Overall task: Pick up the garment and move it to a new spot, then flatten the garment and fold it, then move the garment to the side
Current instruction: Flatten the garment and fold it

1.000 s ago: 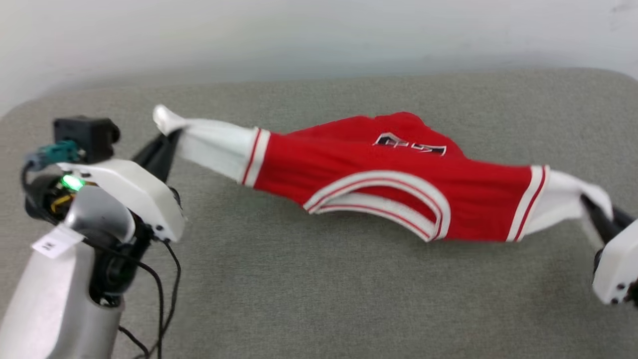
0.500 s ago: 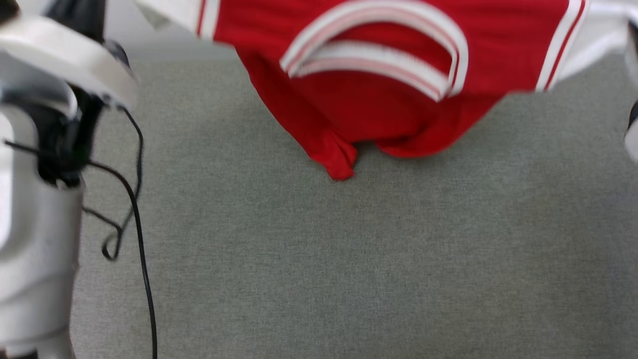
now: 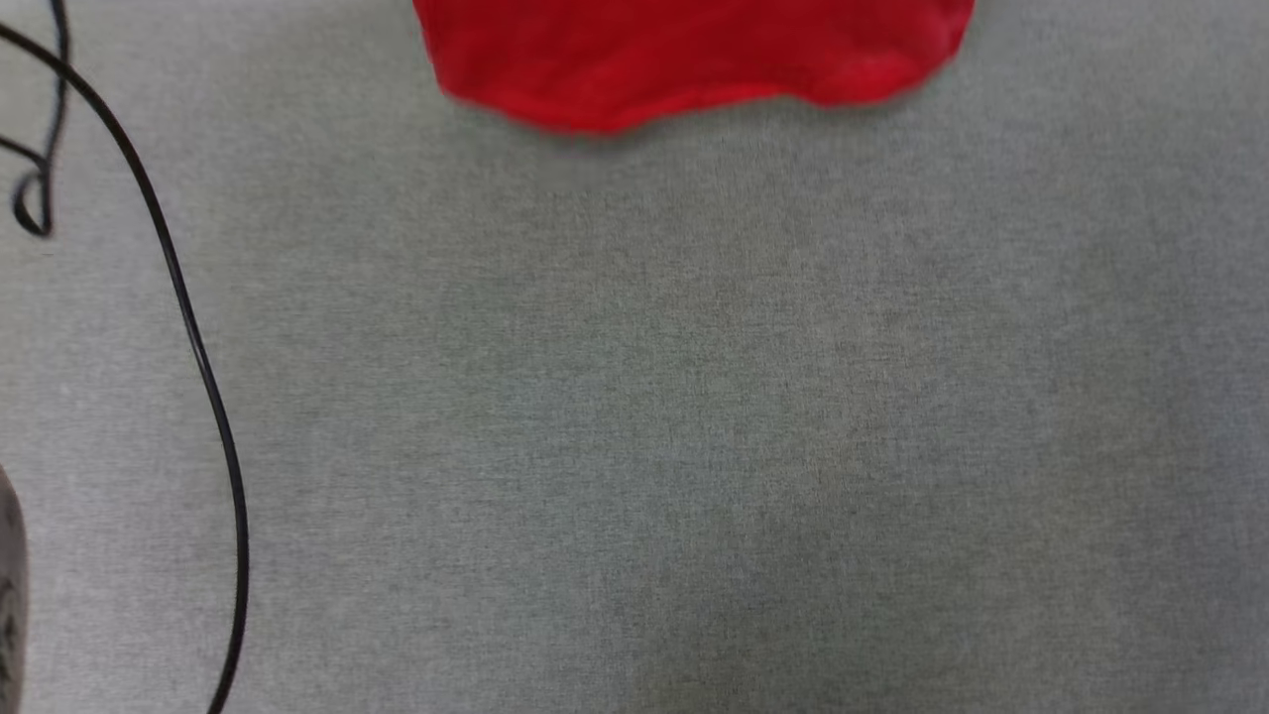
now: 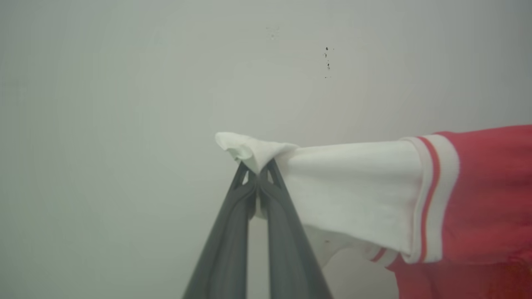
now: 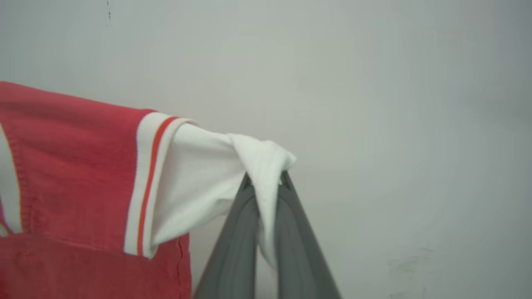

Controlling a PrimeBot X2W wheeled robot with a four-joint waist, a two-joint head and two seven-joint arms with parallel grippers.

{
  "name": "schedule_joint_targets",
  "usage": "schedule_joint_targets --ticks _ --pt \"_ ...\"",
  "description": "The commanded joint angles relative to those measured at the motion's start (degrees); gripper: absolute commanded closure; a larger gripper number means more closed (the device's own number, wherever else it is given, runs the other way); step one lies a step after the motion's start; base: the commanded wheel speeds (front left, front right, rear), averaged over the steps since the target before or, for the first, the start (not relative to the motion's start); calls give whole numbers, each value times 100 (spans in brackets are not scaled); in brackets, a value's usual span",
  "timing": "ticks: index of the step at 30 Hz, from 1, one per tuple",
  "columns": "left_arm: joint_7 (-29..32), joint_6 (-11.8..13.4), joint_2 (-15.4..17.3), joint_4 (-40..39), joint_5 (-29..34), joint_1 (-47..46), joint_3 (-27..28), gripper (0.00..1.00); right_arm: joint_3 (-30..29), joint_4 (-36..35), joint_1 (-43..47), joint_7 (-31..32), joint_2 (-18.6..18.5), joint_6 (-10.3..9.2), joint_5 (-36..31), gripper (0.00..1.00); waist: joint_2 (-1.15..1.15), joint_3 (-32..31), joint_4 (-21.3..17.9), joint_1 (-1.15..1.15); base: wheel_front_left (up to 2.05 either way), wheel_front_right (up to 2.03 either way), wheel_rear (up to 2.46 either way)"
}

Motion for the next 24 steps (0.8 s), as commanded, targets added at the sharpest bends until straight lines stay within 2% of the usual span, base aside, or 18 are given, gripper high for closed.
schedule_joint_targets --ticks 1,5,13,19,24 --pt "-155 -3 58 170 77 -271 -20 100 54 222 -374 -182 44 -10 -56 100 0 214 -82 -1 0 0 0" --pt "-470 -33 29 513 146 -828 -59 100 205 683 -1110 -570 69 -10 -189 100 0 469 -96 -1 0 0 0" --pt "-827 -115 -49 1211 170 -1404 -161 100 482 1496 -1968 -1045 189 -10 -331 100 0 879 -60 -1 0 0 0" --pt "-806 -275 -291 1968 -53 -1374 -287 100 781 2253 -2095 -1352 387 -10 -240 100 0 1111 -14 -1 0 0 0" --pt "-809 -368 -539 2620 -342 -1150 -373 100 983 2919 -1822 -1647 607 -10 -48 100 0 1178 18 -1 0 0 0"
